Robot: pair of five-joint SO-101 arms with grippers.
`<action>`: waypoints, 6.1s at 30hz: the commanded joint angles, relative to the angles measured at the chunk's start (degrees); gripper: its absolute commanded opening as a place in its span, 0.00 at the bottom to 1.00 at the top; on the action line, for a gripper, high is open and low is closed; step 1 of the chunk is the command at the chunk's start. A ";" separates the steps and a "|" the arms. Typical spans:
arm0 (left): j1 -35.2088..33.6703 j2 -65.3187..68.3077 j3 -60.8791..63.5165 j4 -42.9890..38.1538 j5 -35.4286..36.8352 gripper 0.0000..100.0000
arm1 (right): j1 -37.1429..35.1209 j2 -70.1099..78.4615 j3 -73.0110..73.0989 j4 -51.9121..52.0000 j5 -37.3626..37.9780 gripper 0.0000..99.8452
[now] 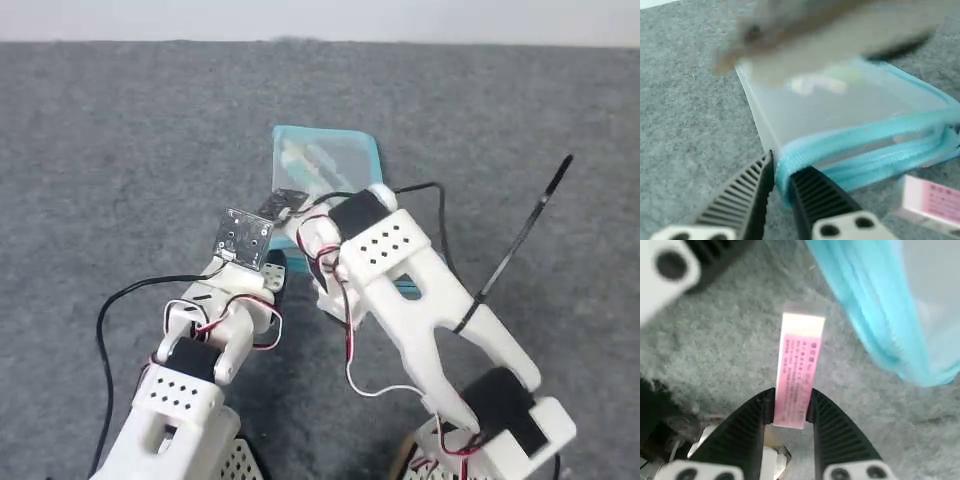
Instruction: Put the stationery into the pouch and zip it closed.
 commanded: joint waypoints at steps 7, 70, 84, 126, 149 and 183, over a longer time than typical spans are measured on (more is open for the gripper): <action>7.82 0.62 -2.24 0.00 -0.62 0.01 | 5.67 5.05 -9.49 -2.33 -3.34 0.01; 4.04 0.62 -2.42 0.18 -3.69 0.01 | 19.38 -40.84 54.15 -55.25 -12.40 0.21; 4.04 0.62 -2.42 0.09 -1.93 0.01 | 16.57 -40.75 65.41 -79.52 -20.40 0.21; 3.96 1.05 -3.03 -0.18 -1.76 0.01 | -3.65 -50.59 29.36 -27.03 -2.99 0.01; 0.70 0.97 -3.74 -0.62 -0.35 0.01 | -9.89 -46.81 28.92 -25.45 0.00 0.26; -2.20 1.05 -6.99 2.99 -0.44 0.01 | 4.18 -61.41 64.97 -61.05 14.51 0.27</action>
